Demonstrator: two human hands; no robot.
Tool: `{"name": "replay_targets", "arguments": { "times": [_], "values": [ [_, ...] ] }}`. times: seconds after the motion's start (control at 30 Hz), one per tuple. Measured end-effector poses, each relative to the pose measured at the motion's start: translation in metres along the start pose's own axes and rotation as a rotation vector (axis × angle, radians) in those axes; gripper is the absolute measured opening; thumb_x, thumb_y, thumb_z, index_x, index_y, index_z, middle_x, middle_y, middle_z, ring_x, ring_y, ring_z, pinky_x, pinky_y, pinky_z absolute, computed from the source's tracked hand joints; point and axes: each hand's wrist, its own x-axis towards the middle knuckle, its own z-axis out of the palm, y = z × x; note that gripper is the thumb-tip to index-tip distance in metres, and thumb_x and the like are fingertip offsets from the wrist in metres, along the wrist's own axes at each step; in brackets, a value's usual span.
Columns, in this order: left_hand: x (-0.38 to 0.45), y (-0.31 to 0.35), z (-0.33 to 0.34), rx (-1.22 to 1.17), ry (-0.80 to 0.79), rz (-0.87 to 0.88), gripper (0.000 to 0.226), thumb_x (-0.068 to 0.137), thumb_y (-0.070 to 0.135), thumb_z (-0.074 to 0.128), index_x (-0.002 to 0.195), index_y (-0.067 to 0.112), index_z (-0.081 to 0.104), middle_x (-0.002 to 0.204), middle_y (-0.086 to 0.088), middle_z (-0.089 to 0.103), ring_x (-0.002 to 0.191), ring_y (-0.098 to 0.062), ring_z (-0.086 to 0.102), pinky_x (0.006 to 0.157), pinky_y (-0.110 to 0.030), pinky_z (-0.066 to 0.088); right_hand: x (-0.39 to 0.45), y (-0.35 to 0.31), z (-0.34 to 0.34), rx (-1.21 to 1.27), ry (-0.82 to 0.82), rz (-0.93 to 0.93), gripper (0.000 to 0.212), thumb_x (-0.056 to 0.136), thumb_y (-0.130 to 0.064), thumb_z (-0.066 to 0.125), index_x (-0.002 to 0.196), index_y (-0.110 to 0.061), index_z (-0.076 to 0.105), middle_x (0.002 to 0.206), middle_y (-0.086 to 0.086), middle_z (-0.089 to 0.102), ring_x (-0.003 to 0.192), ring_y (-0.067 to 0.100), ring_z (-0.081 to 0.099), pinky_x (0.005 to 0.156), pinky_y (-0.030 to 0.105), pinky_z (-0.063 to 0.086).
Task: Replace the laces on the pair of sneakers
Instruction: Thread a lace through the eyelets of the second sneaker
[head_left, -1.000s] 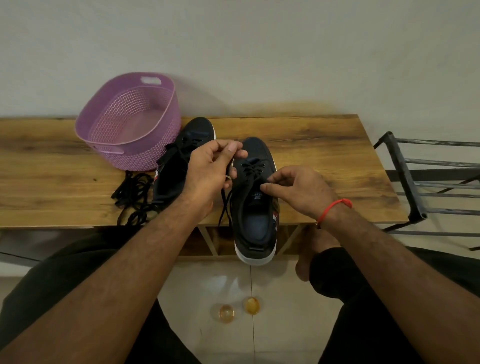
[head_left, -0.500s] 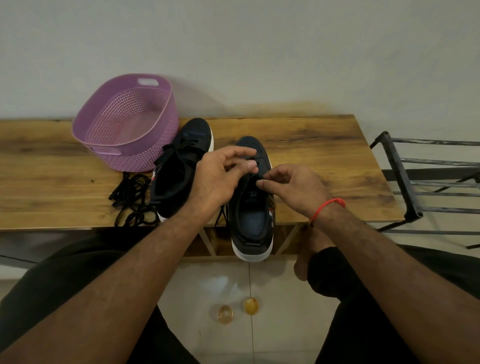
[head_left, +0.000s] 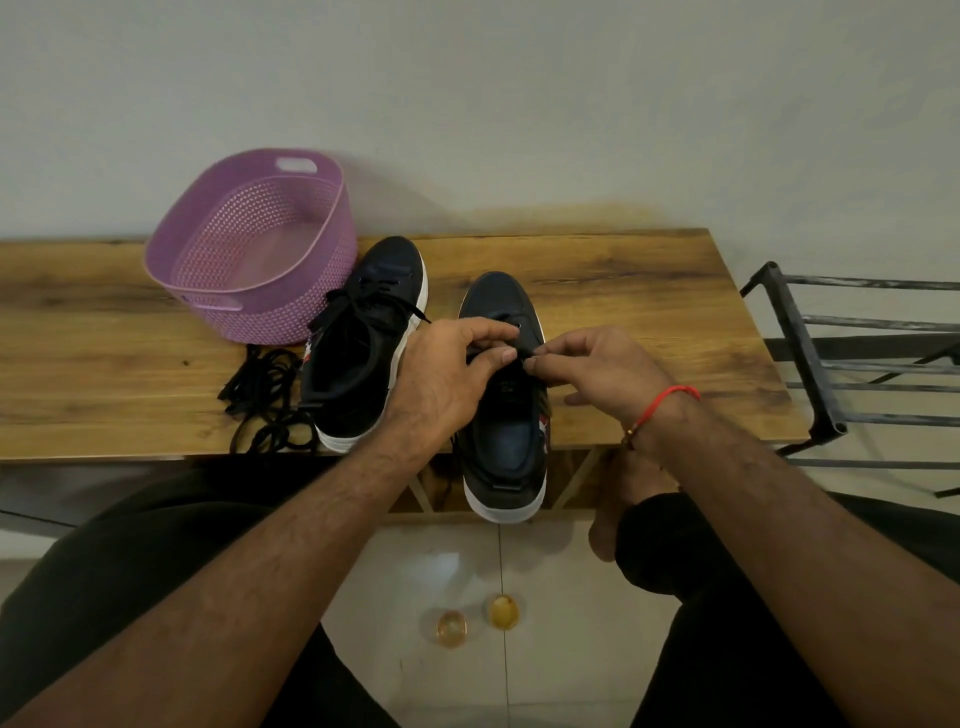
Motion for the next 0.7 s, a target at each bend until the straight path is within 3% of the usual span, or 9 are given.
{"name": "replay_targets", "arguments": {
  "times": [0.1, 0.2, 0.27, 0.47, 0.7],
  "values": [
    [-0.002, 0.0, 0.0, 0.045, 0.036, 0.037, 0.014, 0.091, 0.027, 0.074, 0.105, 0.028, 0.075, 0.098, 0.018, 0.069, 0.096, 0.004, 0.064, 0.093, -0.024, 0.055, 0.001, 0.001, -0.001, 0.012, -0.006, 0.035, 0.002, 0.086, -0.023, 0.076, 0.084, -0.022, 0.074, 0.089, -0.001, 0.075, 0.09, 0.01, 0.069, 0.077, 0.031, 0.057],
    [-0.003, -0.005, 0.003, 0.216, 0.04, 0.094, 0.013, 0.09, 0.034, 0.073, 0.101, 0.028, 0.075, 0.131, 0.011, 0.054, 0.118, -0.008, 0.054, 0.101, -0.036, 0.051, 0.002, 0.002, -0.002, 0.016, -0.004, 0.046, 0.002, 0.085, -0.023, 0.076, 0.086, -0.022, 0.074, 0.09, -0.001, 0.074, 0.093, 0.012, 0.069, 0.082, 0.038, 0.057],
    [-0.004, -0.008, 0.006, 0.323, 0.026, 0.087, 0.013, 0.09, 0.039, 0.072, 0.1, 0.031, 0.074, 0.142, 0.01, 0.043, 0.129, -0.013, 0.043, 0.107, -0.043, 0.041, 0.003, 0.003, -0.002, 0.02, -0.008, 0.052, 0.002, 0.085, -0.023, 0.076, 0.086, -0.022, 0.074, 0.089, -0.003, 0.075, 0.093, 0.011, 0.069, 0.082, 0.038, 0.057],
    [-0.004, -0.01, 0.012, 0.378, 0.026, 0.028, 0.013, 0.089, 0.049, 0.069, 0.1, 0.043, 0.072, 0.146, 0.017, 0.039, 0.131, -0.016, 0.034, 0.101, -0.046, 0.029, 0.004, 0.004, -0.003, 0.031, -0.03, 0.064, 0.002, 0.086, -0.021, 0.075, 0.086, -0.023, 0.073, 0.086, -0.006, 0.074, 0.093, 0.011, 0.069, 0.082, 0.038, 0.055],
    [-0.004, -0.01, 0.015, 0.447, 0.053, 0.006, 0.015, 0.09, 0.053, 0.065, 0.101, 0.045, 0.071, 0.144, 0.021, 0.04, 0.129, -0.014, 0.034, 0.093, -0.037, 0.021, 0.001, 0.001, -0.004, 0.025, -0.041, 0.073, 0.003, 0.086, -0.022, 0.074, 0.089, -0.023, 0.073, 0.093, -0.003, 0.074, 0.098, 0.012, 0.069, 0.085, 0.04, 0.054]
  ]
}}
